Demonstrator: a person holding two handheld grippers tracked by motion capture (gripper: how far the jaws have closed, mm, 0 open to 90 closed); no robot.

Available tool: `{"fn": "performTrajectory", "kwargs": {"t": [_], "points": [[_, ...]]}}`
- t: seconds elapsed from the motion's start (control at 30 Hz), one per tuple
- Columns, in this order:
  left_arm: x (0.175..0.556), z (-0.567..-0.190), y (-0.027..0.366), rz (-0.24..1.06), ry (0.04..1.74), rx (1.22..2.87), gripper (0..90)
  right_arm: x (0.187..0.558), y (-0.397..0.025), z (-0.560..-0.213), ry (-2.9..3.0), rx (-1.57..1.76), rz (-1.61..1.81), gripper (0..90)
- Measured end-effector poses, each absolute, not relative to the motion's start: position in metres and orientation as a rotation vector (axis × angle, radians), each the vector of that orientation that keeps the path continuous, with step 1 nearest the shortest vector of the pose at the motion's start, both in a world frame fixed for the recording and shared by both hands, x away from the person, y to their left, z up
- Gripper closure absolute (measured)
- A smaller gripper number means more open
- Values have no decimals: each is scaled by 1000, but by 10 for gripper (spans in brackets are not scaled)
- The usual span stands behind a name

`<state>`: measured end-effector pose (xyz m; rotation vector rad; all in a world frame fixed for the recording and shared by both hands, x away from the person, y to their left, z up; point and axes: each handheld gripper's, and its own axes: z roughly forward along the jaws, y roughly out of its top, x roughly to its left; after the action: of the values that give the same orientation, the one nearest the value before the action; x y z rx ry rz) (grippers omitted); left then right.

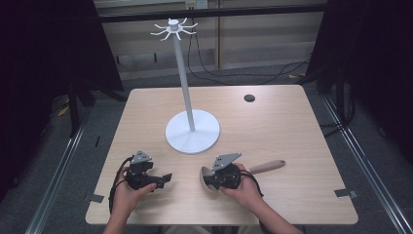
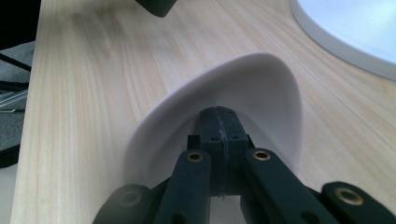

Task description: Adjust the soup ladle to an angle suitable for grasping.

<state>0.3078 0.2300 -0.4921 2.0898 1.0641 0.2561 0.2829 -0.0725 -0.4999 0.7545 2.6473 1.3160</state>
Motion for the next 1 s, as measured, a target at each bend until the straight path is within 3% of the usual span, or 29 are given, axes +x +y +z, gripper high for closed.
{"fn": "performTrajectory", "kwargs": {"t": [1.0], "points": [[309,-490,240,260,1083,2064,79,288,-3,-500,2703,674,1357,900]]}}
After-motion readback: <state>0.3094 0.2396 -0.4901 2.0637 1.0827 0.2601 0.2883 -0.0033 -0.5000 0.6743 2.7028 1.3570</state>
